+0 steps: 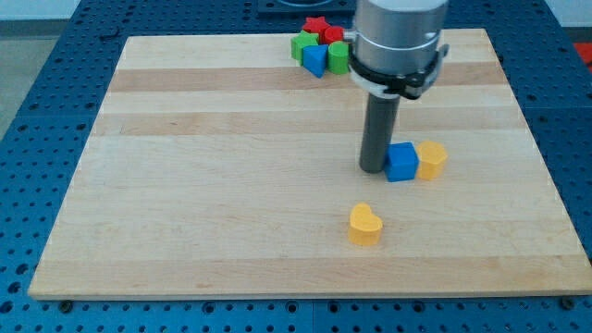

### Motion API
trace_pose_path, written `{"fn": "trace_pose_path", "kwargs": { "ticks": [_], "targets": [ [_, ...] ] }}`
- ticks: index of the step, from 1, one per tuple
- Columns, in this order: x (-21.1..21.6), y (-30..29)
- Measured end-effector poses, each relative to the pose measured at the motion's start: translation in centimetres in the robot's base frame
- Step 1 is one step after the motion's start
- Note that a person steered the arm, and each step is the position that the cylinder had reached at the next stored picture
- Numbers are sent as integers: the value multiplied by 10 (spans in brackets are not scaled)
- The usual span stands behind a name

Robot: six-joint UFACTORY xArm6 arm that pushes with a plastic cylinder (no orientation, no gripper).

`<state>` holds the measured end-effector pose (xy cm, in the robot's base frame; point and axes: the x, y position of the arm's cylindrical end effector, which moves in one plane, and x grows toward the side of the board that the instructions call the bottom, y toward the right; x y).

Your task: Point your arm at the yellow heart

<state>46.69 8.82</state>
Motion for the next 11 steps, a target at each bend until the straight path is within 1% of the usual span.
{"fn": "trace_pose_path", "kwargs": {
  "ticks": [2, 3, 4, 5, 6, 7, 8, 10, 11],
  "targets": [
    [2, 37],
    [2, 15],
    [4, -59],
    [30, -129],
    [74, -164],
    [117, -147],
    [132, -116],
    [132, -49],
    [130, -24]
  ]
}}
